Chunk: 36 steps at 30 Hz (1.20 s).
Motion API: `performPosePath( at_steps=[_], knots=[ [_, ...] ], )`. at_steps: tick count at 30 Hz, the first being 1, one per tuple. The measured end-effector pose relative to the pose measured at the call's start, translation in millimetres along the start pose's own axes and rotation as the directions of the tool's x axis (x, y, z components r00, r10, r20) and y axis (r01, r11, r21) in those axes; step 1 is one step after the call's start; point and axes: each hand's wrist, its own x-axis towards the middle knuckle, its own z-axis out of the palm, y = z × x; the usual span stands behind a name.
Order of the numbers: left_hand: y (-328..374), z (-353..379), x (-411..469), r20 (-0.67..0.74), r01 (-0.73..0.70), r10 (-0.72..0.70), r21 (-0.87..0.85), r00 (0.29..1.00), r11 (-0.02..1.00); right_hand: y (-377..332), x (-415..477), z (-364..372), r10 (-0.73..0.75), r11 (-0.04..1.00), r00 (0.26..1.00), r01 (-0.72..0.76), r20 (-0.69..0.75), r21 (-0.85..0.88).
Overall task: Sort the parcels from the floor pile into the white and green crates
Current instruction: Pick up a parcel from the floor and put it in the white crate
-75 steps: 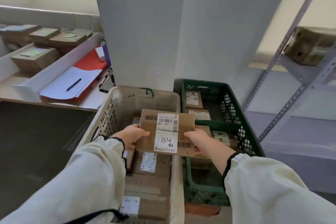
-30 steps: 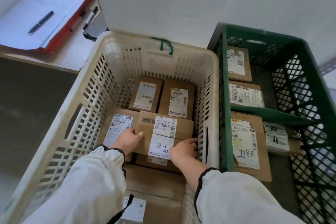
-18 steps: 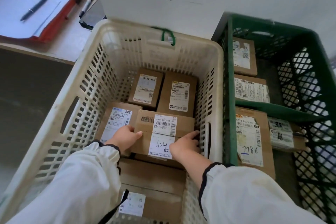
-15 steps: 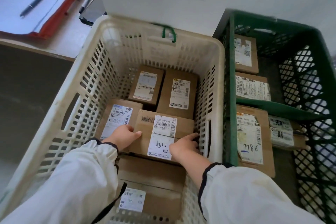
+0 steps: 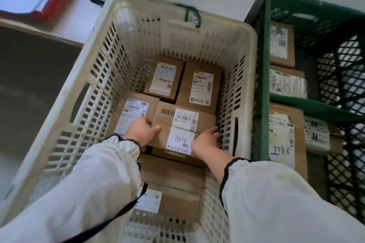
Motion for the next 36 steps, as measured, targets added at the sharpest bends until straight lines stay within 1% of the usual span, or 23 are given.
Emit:
performPosePath(
  at_steps=[3,5,7,10,13,16,19,21,25,27,29,31,34,36],
  knots=[
    [1.9,-1.4,-2.3,0.010,0.023,-0.023,-0.004,1.000,1.000,0.5,-2.2,-3.4,-0.012,0.999,1.000,0.012,-0.004,-0.035],
    [5.3,-5.8,-7.4,0.002,0.041,-0.041,-0.003,0.999,0.999,-2.0,-8.4,-10.8,-0.038,0.998,0.998,0.036,-0.045,-0.049],
    [10.6,-13.3,-14.9,-0.003,0.035,-0.036,-0.036,0.999,0.999,-8.8,-19.5,-22.6,-0.072,0.997,0.994,0.068,-0.082,-0.042],
    [24.5,-37.2,-29.5,0.014,0.033,-0.032,-0.082,0.999,0.996,-25.1,-41.7,-45.7,-0.104,0.995,0.990,0.104,-0.091,-0.003],
    [46.0,-71.2,-50.0,0.023,-0.025,0.027,-0.053,0.999,0.998,-42.4,-70.9,-75.2,-0.161,0.985,0.980,0.167,-0.113,0.041],
    [66.4,-105.5,-73.9,-0.005,-0.102,0.102,-0.037,0.995,0.994,-57.6,-107.5,-101.1,-0.268,0.961,0.955,0.274,-0.125,0.036],
    [80.0,-134.1,-98.9,0.001,-0.152,0.152,-0.016,0.988,0.988,-65.1,-144.2,-120.1,-0.329,0.941,0.928,0.337,-0.174,0.013],
    [83.9,-149.6,-116.0,-0.003,-0.169,0.169,0.003,0.986,0.986,-64.7,-165.1,-128.4,-0.366,0.929,0.914,0.370,-0.173,-0.010],
    [78.5,-174.4,-150.0,-0.025,-0.158,0.157,-0.046,0.987,0.986,-61.2,-199.6,-135.1,-0.447,0.895,0.887,0.441,-0.118,-0.069],
    [68.7,-184.5,-165.9,-0.037,-0.142,0.139,-0.085,0.990,0.986,-62.3,-216.4,-135.7,-0.503,0.862,0.860,0.493,-0.084,-0.119],
    [54.6,-194.5,-182.1,-0.070,-0.119,0.109,-0.152,0.992,0.981,-65.9,-234.7,-134.6,-0.577,0.805,0.816,0.565,-0.021,-0.180],
    [37.4,-203.5,-199.2,-0.108,-0.099,0.075,-0.231,0.991,0.968,-71.8,-253.1,-128.6,-0.630,0.756,0.775,0.624,0.037,-0.196],
    [2.3,-211.6,-231.9,-0.148,-0.054,0.001,-0.356,0.989,0.933,-85.6,-286.3,-109.0,-0.721,0.667,0.679,0.734,0.137,-0.128],
    [-28.2,-214.9,-256.9,-0.178,-0.013,-0.068,-0.419,0.982,0.908,-97.9,-309.5,-87.6,-0.765,0.584,0.615,0.787,0.192,-0.197]
  ],
)
